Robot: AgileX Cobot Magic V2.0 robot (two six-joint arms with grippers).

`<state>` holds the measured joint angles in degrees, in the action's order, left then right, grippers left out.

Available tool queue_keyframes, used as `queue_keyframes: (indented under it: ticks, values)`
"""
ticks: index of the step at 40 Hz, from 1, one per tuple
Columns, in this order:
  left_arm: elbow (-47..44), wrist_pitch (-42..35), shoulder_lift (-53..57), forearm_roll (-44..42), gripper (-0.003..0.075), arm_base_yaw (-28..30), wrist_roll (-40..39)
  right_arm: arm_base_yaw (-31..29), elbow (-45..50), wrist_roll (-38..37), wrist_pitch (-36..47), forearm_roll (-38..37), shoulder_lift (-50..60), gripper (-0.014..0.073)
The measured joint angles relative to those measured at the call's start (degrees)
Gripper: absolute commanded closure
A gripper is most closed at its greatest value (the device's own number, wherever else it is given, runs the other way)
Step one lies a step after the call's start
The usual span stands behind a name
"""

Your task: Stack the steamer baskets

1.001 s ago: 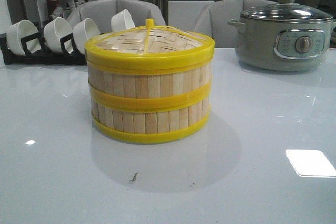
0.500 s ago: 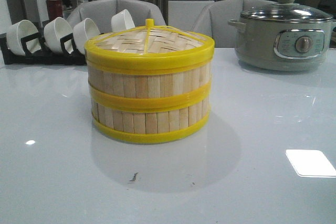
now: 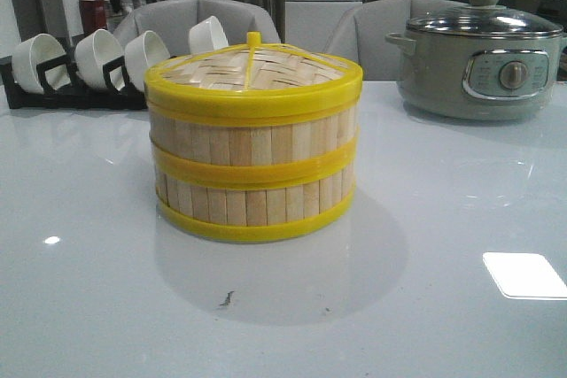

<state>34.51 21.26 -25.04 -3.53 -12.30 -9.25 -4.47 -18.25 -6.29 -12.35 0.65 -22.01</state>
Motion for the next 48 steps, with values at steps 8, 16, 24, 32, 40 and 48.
queue_keyframes:
  ticks: [8,16,24,32,40,48]
  values:
    - [-15.47,-12.45,10.34,4.29,0.0636,4.37,0.00,0.00,0.00,0.00,0.00,0.00,0.00,0.0517]
    - [-28.35,-16.78,20.84,5.80,0.0636,9.54,-0.11,0.00,0.00,0.00,0.00,0.00,0.00,0.0517]
    - [-34.92,-18.31,25.24,6.02,0.0636,12.68,-0.11,0.00,0.00,0.00,0.00,0.00,0.00,0.0517]
    - [-34.92,-18.70,25.24,5.12,0.0636,12.98,-0.11,0.00,0.00,0.00,0.11,0.00,0.00,0.0517]
    - [-34.92,-18.70,25.24,4.89,0.0636,12.98,-0.11,0.00,0.00,0.00,0.11,0.00,0.00,0.0517]
    - [-34.92,-18.66,25.24,4.76,0.0636,12.98,-0.11,0.00,0.00,0.00,0.11,0.00,0.00,0.0517]
